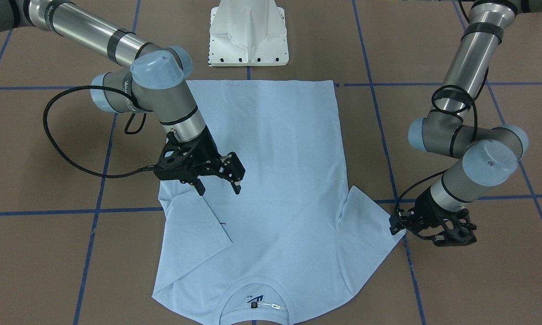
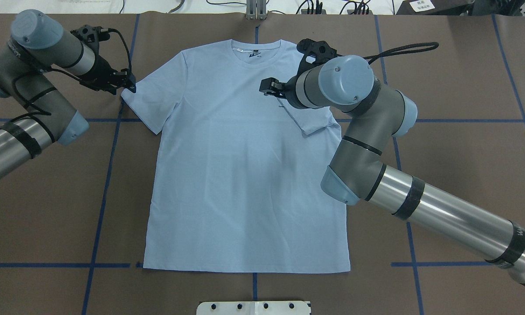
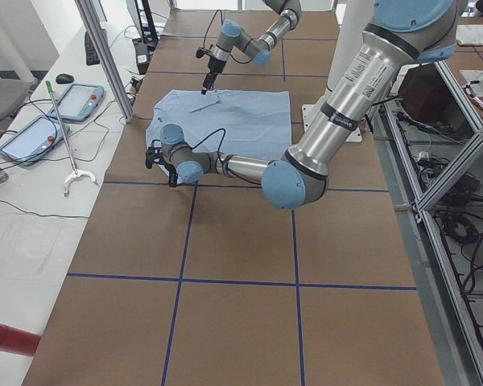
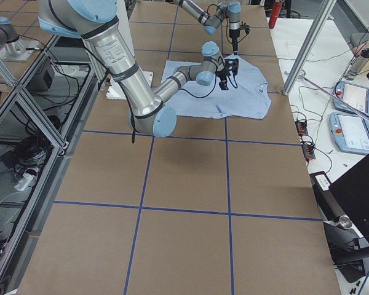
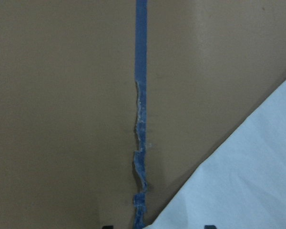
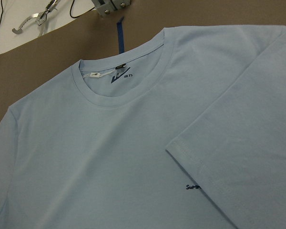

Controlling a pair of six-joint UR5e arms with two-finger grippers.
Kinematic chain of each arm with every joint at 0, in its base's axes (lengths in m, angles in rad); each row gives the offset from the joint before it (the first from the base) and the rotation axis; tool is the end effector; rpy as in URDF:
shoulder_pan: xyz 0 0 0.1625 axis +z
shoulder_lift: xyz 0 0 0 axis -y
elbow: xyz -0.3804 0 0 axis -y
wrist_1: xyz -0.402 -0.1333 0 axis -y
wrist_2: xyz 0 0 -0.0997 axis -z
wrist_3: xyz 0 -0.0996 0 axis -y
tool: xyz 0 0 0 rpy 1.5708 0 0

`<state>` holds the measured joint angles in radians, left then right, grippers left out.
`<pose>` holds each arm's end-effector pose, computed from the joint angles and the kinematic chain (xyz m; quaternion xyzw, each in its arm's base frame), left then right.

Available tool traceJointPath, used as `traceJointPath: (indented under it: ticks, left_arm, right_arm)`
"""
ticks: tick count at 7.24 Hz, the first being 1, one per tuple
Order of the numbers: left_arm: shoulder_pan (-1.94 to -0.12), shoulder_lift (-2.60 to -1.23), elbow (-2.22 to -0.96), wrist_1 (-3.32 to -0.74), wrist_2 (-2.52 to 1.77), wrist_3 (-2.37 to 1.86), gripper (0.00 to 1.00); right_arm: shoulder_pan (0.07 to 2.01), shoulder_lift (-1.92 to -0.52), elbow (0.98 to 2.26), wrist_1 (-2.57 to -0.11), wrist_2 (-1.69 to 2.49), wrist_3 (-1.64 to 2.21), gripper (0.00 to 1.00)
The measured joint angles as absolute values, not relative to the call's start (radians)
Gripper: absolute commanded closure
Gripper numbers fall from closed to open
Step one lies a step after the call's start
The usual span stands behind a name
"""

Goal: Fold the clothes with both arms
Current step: 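Fold the other sleeve inward with the left gripper while the right gripper releases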

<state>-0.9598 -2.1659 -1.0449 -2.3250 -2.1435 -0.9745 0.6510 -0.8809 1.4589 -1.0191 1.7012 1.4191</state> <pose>0.3615 -0.6545 0.4335 0.0851 0.4551 -0.0477 0.8851 -0.4924 -0.5264 0.1883 0.1580 -0.5132 0.1745 0.8254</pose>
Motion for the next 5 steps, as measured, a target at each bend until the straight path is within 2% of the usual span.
traceJointPath:
  ticks: [1, 2, 5]
  left_arm:
    - [-0.955, -2.166, -1.044, -2.326, -2.143, -0.975, 0.61]
    - [-0.951, -2.166, -1.043, -2.327, -2.143, -0.975, 1.0]
    - [-0.949, -2.176, -1.05, -2.329, -2.145, -0.979, 1.0]
  right_arm:
    - [0.651, -0.882, 1.459, -1.019, 1.701, 1.419, 0.0]
    - [0.651, -0.885, 1.459, -1.019, 1.701, 1.419, 0.0]
    - [0.649, -0.896, 1.459, -1.017, 1.703, 1.418, 0.0]
